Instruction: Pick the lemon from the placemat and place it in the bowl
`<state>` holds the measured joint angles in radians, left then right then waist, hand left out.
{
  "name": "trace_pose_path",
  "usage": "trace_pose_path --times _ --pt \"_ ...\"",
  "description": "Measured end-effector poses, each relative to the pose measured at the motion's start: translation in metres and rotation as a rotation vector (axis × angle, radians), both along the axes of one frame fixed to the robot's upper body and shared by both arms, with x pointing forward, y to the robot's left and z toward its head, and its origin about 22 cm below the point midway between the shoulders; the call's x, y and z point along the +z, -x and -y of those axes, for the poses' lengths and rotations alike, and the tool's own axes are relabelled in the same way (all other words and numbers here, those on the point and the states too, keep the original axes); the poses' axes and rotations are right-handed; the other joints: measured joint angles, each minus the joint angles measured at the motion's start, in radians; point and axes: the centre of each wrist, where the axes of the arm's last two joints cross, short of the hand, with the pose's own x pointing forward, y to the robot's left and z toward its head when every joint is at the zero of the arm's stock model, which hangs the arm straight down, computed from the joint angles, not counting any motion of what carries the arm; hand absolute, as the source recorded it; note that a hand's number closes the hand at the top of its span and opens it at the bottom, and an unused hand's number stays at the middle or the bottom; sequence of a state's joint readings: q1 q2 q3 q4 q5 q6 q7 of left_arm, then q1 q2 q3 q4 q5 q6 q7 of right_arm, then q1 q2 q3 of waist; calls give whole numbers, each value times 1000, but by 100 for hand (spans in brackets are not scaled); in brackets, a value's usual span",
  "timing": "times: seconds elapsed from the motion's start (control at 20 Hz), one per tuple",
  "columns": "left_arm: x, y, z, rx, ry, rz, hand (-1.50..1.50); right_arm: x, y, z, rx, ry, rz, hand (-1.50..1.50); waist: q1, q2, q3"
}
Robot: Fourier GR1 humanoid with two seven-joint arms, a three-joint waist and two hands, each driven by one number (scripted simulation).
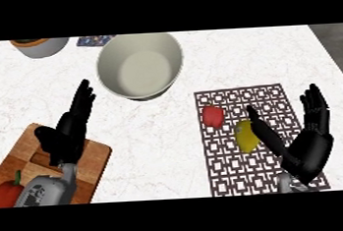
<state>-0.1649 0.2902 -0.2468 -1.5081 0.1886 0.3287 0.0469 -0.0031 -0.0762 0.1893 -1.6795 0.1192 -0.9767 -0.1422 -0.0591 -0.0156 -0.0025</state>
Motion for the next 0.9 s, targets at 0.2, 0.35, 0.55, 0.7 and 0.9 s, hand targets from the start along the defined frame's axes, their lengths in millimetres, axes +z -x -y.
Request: trace_pose_path --times 0.2,0.35,0.55,0.7,0.9 --pt "0 6 2 -34 -1 2 0 -6 33 -15 -120 43 -12 -150 23 5 -2" --pt "0 7 3 -43 -8 6 0 -9 55 -17 -179 45 -72 -150 31 9 -3" --pt "4 6 7 -53 0 14 0 2 78 -13 -208 5 -149 -150 41 14 -4" --pt "5 4 10 -63 4 17 0 16 84 -10 -191 -52 -221 -150 50 18 -4" --pt "1 7 11 -73 -2 18 0 29 87 -7 -163 -105 -361 -150 60 20 -3"
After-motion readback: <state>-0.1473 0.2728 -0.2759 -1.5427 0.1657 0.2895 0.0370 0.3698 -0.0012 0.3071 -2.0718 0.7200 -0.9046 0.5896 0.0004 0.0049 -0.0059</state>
